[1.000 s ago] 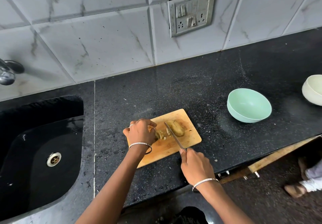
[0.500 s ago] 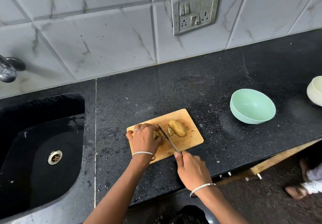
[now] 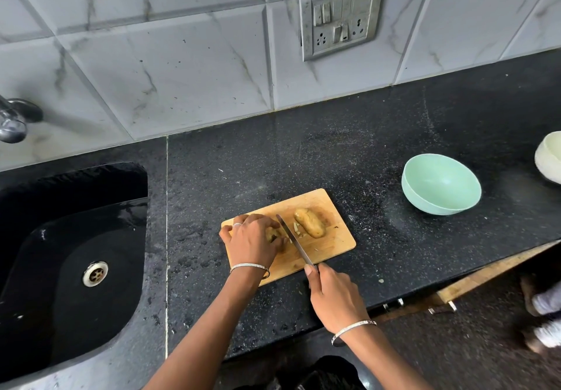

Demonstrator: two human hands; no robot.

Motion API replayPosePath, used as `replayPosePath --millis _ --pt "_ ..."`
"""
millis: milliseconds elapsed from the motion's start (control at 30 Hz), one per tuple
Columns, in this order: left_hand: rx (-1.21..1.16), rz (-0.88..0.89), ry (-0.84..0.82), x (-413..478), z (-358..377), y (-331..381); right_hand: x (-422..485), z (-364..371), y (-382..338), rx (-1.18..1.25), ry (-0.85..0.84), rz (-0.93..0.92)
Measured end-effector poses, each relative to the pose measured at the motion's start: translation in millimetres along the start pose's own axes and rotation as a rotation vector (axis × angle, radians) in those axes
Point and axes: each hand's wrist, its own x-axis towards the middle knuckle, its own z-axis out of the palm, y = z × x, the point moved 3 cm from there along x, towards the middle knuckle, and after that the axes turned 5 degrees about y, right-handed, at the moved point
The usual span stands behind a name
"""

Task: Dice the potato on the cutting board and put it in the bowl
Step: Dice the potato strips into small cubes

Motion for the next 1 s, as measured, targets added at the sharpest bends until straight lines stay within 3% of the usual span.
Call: replayPosePath --millis 1000 --pt "-0.198 -0.105 0.002 5.8 -0.3 -2.8 -6.1 1.7 -5.8 -0.025 0.009 0.032"
